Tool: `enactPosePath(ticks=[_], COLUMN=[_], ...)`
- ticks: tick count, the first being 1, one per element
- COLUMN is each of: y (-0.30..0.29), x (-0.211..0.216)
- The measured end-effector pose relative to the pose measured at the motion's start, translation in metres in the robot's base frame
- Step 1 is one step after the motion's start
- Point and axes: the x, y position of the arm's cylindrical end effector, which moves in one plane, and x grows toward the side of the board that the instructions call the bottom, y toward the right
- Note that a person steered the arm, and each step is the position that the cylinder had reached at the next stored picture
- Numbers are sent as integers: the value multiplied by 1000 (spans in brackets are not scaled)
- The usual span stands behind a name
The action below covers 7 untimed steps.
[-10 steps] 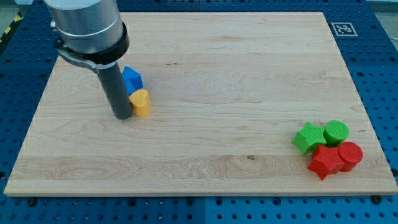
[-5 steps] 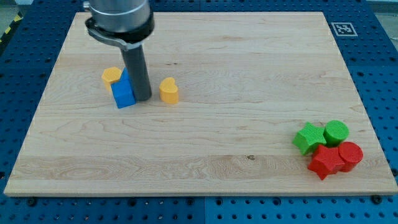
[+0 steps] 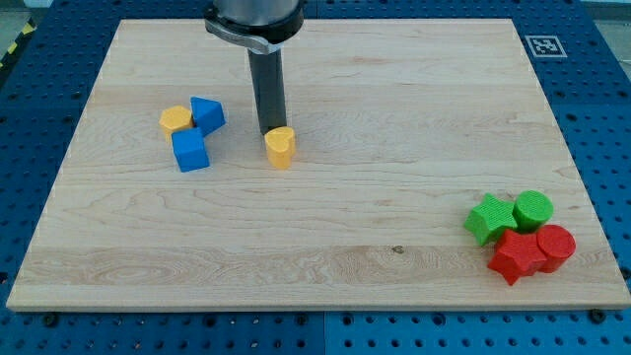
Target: Move the yellow heart to the left side of the green star
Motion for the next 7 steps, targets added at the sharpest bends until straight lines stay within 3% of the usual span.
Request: enactPosePath(ticks=[3, 5, 7], y=[12, -25, -21], x=[0, -18, 28])
